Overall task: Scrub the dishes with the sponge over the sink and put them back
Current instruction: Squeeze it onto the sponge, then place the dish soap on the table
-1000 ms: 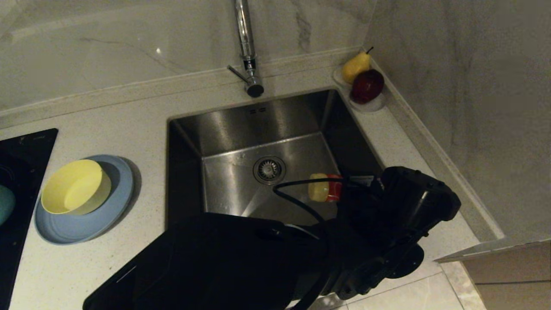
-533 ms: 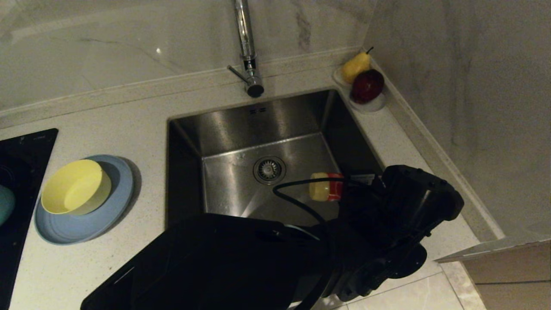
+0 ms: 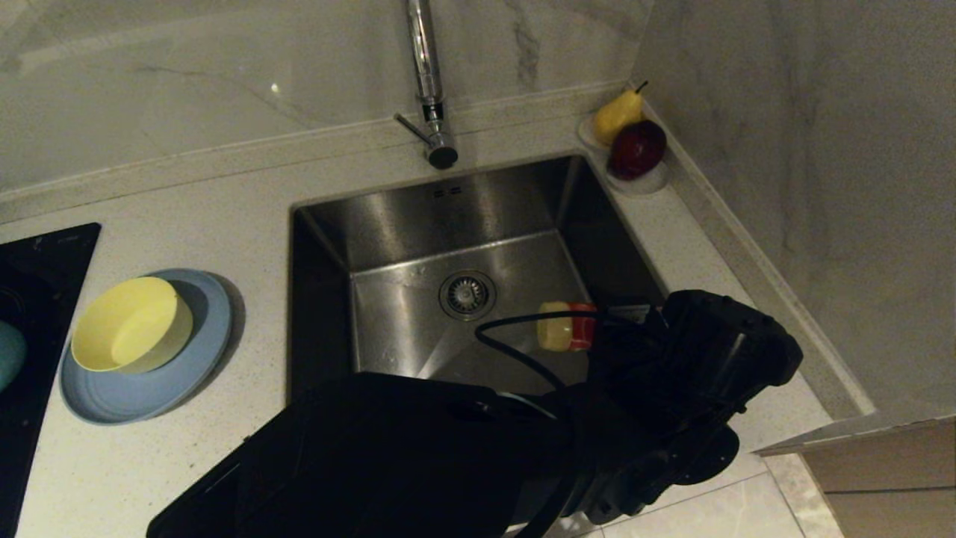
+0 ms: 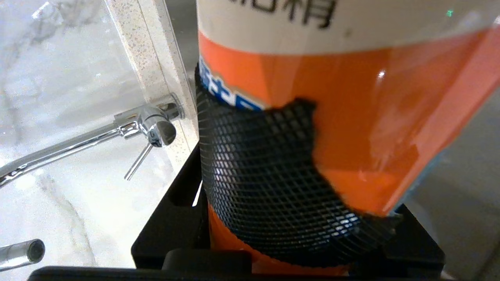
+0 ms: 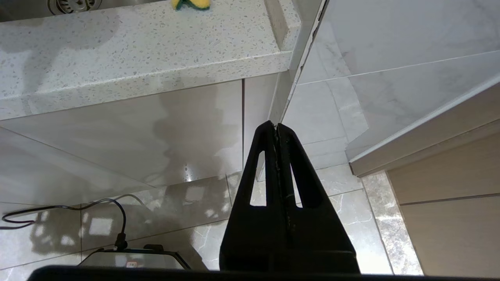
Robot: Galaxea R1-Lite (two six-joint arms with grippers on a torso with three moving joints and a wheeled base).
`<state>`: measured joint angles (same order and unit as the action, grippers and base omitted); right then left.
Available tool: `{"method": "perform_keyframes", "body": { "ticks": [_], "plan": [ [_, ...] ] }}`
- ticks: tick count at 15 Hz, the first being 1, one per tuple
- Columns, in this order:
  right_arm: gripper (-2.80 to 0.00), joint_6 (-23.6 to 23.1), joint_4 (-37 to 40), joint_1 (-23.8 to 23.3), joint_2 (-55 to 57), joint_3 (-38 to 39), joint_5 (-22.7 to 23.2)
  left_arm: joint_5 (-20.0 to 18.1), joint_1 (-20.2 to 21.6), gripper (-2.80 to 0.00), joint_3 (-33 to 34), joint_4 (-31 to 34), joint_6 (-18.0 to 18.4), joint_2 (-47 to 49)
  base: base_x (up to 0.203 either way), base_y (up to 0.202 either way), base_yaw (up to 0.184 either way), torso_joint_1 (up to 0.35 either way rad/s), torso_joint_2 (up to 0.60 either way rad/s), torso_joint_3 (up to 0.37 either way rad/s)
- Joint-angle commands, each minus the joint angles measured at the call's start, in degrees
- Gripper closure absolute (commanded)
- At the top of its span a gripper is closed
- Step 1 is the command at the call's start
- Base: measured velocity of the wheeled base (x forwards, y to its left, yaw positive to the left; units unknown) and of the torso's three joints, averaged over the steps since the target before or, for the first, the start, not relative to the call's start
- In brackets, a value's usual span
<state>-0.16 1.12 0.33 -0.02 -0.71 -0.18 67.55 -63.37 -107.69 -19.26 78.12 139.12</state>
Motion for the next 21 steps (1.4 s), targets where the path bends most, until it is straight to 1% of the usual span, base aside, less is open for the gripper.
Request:
{"method": "perform_keyframes", "body": {
  "ticks": [1, 4, 7, 9, 12, 13, 14, 15, 16, 17, 18, 20, 21],
  "plan": [
    [0.0, -0.02, 0.02, 0.02, -0.06, 0.0, 0.01, 0.48, 0.0, 0.0, -0.3, -0.51, 0.28, -0.34, 0.0, 0.0, 0.0, 0.0, 0.0, 0.0],
    [0.0, -0.02, 0.02, 0.02, -0.06, 0.0, 0.01, 0.3, 0.0, 0.0, 0.2, -0.6, -0.07, 0.19, 0.0, 0.0, 0.0, 0.0, 0.0, 0.0],
    [0.0, -0.02, 0.02, 0.02, -0.06, 0.0, 0.01, 0.22, -0.02, 0.0, -0.06, -4.17, -0.1, 0.19, 0.0, 0.0, 0.0, 0.0, 0.0, 0.0],
    [0.0, -0.02, 0.02, 0.02, -0.06, 0.0, 0.01, -0.01, 0.0, 0.0, -0.06, -5.85, -1.58, -0.21, 0.0, 0.0, 0.0, 0.0, 0.0, 0.0],
    [0.0, -0.02, 0.02, 0.02, -0.06, 0.0, 0.01, -2.95, 0.0, 0.0, -0.06, -6.14, -4.64, -2.19, 0.0, 0.0, 0.0, 0.0, 0.0, 0.0],
    [0.0, -0.02, 0.02, 0.02, -0.06, 0.0, 0.01, -4.04, 0.0, 0.0, -0.06, -6.1, -6.87, -2.41, 0.0, 0.0, 0.0, 0.0, 0.0, 0.0],
    [0.0, -0.02, 0.02, 0.02, -0.06, 0.0, 0.01, -6.35, 0.0, 0.0, -0.03, -5.72, -11.85, -2.6, 0.0, 0.0, 0.0, 0.0, 0.0, 0.0],
    [0.0, -0.02, 0.02, 0.02, -0.06, 0.0, 0.01, -9.11, 0.0, 0.0, 0.04, -5.47, -16.03, -2.63, 0.0, 0.0, 0.0, 0.0, 0.0, 0.0],
    [0.0, -0.02, 0.02, 0.02, -0.06, 0.0, 0.01, -10.83, 0.0, 0.0, 0.08, -5.38, -19.36, -2.64, 0.0, 0.0, 0.0, 0.0, 0.0, 0.0],
    [0.0, -0.02, 0.02, 0.02, -0.06, 0.0, 0.01, -11.76, -0.01, 0.0, 0.03, -5.32, -21.24, -2.74, 0.0, 0.0, 0.0, 0.0, 0.0, 0.0],
    [0.0, -0.02, 0.02, 0.02, -0.06, 0.0, 0.01, -11.9, -0.03, 0.0, 0.13, -4.77, -24.3, -3.25, 0.0, 0.0, 0.0, 0.0, 0.0, 0.0],
    [0.0, -0.02, 0.02, 0.02, -0.06, 0.0, 0.01, -12.21, -0.08, 0.0, 0.06, -0.6, -32.26, -6.09, 0.0, 0.0, 0.0, 0.0, 0.0, 0.0],
    [0.0, -0.02, 0.02, 0.02, -0.06, 0.0, 0.01, -13.14, -0.09, 0.0, -0.01, 0.85, -36.09, -7.59, 0.0, 0.0, 0.0, 0.0, 0.0, 0.0]
  ]
}}
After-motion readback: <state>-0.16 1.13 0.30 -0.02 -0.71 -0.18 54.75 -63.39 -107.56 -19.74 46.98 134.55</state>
